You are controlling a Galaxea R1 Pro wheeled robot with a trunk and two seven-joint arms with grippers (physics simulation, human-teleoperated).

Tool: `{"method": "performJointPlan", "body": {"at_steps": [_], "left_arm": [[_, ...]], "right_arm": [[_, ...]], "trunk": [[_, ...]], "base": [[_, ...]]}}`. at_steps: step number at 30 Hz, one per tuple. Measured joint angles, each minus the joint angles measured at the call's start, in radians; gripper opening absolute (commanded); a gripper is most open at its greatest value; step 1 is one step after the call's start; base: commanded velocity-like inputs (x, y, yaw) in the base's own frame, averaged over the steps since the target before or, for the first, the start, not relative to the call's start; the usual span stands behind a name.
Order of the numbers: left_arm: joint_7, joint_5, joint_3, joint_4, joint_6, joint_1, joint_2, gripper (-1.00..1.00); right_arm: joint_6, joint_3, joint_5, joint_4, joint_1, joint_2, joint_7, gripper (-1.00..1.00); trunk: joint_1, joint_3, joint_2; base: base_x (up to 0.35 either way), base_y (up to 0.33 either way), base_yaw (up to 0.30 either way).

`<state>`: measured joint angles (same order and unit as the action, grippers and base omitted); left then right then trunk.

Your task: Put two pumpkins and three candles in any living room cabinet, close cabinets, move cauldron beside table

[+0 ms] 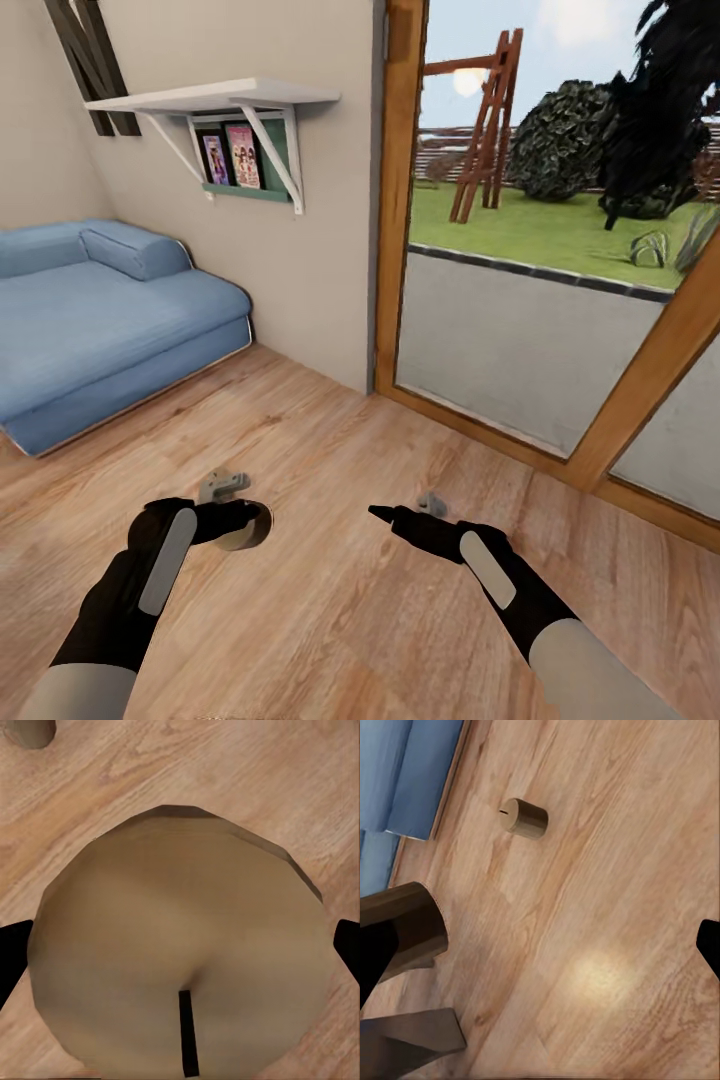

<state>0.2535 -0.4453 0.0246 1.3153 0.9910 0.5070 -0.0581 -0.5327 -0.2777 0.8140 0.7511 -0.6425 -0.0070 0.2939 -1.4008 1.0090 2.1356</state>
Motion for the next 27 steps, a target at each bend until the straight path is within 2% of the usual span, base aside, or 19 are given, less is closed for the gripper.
{"method": "performJointPlan", "body": {"at_steps": [27], "left_arm": [[0.000, 0.000, 0.000, 0.000, 0.000, 0.000, 0.005, -1.00]], "right_arm": [[0.000, 0.000, 0.000, 0.000, -0.001, 0.000, 0.001, 1.00]], "trunk": [[0.000, 0.000, 0.000]], "base": [[0.000, 0.000, 0.290]]}}
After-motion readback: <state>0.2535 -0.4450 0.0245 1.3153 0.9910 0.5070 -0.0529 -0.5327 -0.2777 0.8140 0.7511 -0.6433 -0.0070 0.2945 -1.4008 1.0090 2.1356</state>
